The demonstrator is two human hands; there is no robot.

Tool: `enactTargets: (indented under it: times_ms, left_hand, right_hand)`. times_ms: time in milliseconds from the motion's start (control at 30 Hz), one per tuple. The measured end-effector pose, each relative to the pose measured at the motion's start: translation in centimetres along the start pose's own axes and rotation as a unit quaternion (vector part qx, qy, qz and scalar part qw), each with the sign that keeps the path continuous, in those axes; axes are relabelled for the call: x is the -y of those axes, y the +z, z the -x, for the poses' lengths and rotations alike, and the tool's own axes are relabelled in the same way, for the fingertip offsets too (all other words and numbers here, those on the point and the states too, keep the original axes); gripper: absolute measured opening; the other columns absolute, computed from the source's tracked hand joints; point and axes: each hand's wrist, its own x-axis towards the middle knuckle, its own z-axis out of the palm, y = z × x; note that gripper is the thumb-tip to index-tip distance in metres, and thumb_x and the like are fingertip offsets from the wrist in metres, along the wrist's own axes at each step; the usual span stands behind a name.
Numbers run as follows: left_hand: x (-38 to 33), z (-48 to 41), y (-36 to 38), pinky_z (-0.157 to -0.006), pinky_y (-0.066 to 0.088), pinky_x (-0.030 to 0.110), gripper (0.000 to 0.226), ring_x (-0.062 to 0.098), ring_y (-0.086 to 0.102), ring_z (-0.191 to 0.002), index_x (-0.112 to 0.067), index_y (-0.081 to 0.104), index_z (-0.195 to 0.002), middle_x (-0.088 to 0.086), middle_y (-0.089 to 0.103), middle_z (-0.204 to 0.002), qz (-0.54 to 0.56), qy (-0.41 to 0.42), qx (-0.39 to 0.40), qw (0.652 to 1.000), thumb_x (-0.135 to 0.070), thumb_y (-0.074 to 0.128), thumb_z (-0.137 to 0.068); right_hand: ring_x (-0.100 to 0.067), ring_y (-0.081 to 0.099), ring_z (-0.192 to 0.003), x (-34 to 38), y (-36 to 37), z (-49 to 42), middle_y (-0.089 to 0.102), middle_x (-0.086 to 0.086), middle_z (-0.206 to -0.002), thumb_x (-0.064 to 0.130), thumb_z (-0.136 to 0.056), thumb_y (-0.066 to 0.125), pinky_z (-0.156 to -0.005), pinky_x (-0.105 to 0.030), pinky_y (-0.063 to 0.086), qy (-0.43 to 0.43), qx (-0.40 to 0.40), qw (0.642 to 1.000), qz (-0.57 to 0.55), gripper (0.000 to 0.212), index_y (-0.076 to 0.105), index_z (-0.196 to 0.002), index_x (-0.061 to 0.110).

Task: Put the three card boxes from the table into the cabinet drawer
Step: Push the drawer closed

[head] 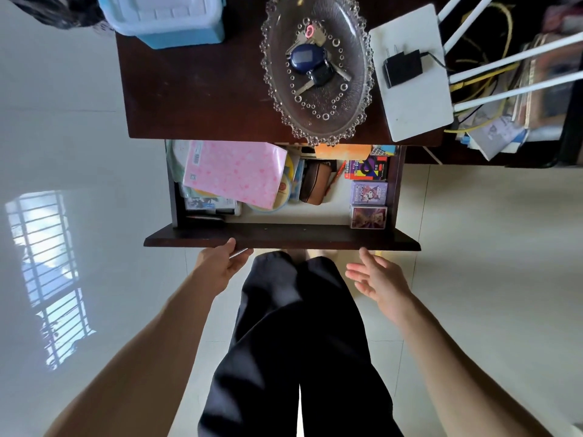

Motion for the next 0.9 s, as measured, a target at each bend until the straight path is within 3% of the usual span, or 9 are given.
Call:
enactTargets:
  times_ms: [133, 233, 333, 467, 533, 600, 667, 733, 900]
  left_hand:
    - [0.5, -0.7, -0.3, -0.058, 0.062, 0.023, 0.021, 0.018, 0.074, -0.055, 0.008, 0.059, -0.099, 0.017, 0.075, -0.066, -0.014, 0.014, 0.01, 1.0, -0.013, 0.054, -0.099]
    - [0.5, -0.8, -0.5, -0.062, 0.062, 0.025, 0.019, 0.019, 0.075, -0.058, 0.007, 0.059, -0.096, 0.019, 0.075, -0.071, -0.01, 0.022, 0.02, 1.0, -0.011, 0.053, -0.099]
    - [0.6, -0.5, -0.8, -0.068, 0.063, 0.031, 0.017, 0.026, 0.077, -0.069, 0.007, 0.057, -0.1, 0.024, 0.074, -0.092, 0.007, 0.031, 0.031, 0.999, -0.008, 0.049, -0.1]
    - [1.1, 0.0, -0.8, -0.066, 0.064, 0.037, 0.024, 0.037, 0.076, -0.081, 0.008, 0.051, -0.119, 0.029, 0.07, -0.105, 0.053, 0.036, 0.027, 0.998, -0.006, 0.044, -0.101]
    - [1.2, 0.1, -0.7, -0.061, 0.064, 0.036, 0.03, 0.037, 0.075, -0.084, 0.006, 0.047, -0.128, 0.029, 0.07, -0.108, 0.067, 0.033, 0.024, 0.997, -0.008, 0.043, -0.102]
    - [1.4, 0.2, -0.7, -0.061, 0.064, 0.036, 0.031, 0.036, 0.075, -0.084, 0.005, 0.047, -0.129, 0.028, 0.07, -0.107, 0.076, 0.03, 0.022, 0.996, -0.009, 0.044, -0.102]
    - [1.6, 0.2, -0.6, -0.065, 0.064, 0.036, 0.029, 0.036, 0.075, -0.084, 0.004, 0.048, -0.127, 0.025, 0.072, -0.101, 0.085, 0.03, 0.015, 0.996, -0.01, 0.045, -0.102]
    - [1.9, 0.1, -0.5, -0.066, 0.064, 0.036, 0.027, 0.035, 0.075, -0.083, 0.002, 0.05, -0.125, 0.022, 0.074, -0.094, 0.096, 0.032, 0.007, 0.995, -0.011, 0.046, -0.102]
    - [2.0, -0.1, -0.3, -0.066, 0.064, 0.035, 0.013, 0.036, 0.075, -0.081, -0.003, 0.052, -0.112, 0.023, 0.072, -0.09, 0.117, 0.04, 0.005, 0.992, -0.01, 0.047, -0.101]
  right_hand:
    - [-0.027, 0.077, -0.1, -0.4, 0.4, -1.5, 0.076, -0.013, -0.115, 0.03, -0.104, 0.055, -0.084, -0.035, 0.058, 0.03, 0.069, 0.974, -0.214, 0.026, 0.049, -0.127, 0.018]
    - [-0.031, 0.079, -0.088, 0.2, 1.4, -2.5, 0.071, -0.023, -0.115, 0.018, -0.106, 0.051, -0.077, -0.035, 0.059, 0.048, 0.029, 0.951, -0.305, 0.023, 0.052, -0.126, 0.006]
    - [-0.033, 0.077, -0.091, 0.1, 2.2, -2.7, 0.069, -0.026, -0.122, 0.017, -0.107, 0.049, -0.07, -0.035, 0.059, 0.06, -0.002, 0.94, -0.336, 0.016, 0.056, -0.109, 0.003]
    - [-0.039, 0.072, -0.105, 0.3, 3.1, -2.5, 0.067, -0.031, -0.123, 0.016, -0.107, 0.048, -0.071, -0.039, 0.06, 0.071, -0.033, 0.928, -0.364, 0.022, 0.056, -0.123, 0.004]
    - [-0.041, 0.071, -0.107, 0.7, 3.5, -2.3, 0.066, -0.032, -0.118, 0.014, -0.108, 0.045, -0.072, -0.044, 0.061, 0.074, -0.05, 0.921, -0.378, 0.016, 0.058, -0.117, 0.008]
    - [-0.04, 0.071, -0.102, 0.8, 4.0, -2.1, 0.065, -0.03, -0.111, 0.014, -0.108, 0.042, -0.07, -0.045, 0.061, 0.076, -0.057, 0.915, -0.392, 0.015, 0.057, -0.11, 0.012]
    - [-0.036, 0.071, -0.095, 0.6, 4.3, -2.1, 0.066, -0.028, -0.106, 0.015, -0.108, 0.043, -0.065, -0.043, 0.061, 0.067, -0.061, 0.913, -0.399, 0.019, 0.055, -0.122, 0.014]
    - [-0.035, 0.072, -0.095, 0.3, 4.4, -2.3, 0.066, -0.028, -0.111, 0.017, -0.108, 0.044, -0.062, -0.042, 0.063, 0.057, -0.062, 0.911, -0.404, 0.021, 0.054, -0.127, 0.016]
    - [-0.04, 0.07, -0.111, 0.3, 4.2, -2.7, 0.063, -0.032, -0.127, 0.018, -0.107, 0.048, -0.059, -0.041, 0.065, 0.053, -0.056, 0.911, -0.406, 0.011, 0.056, -0.114, 0.015]
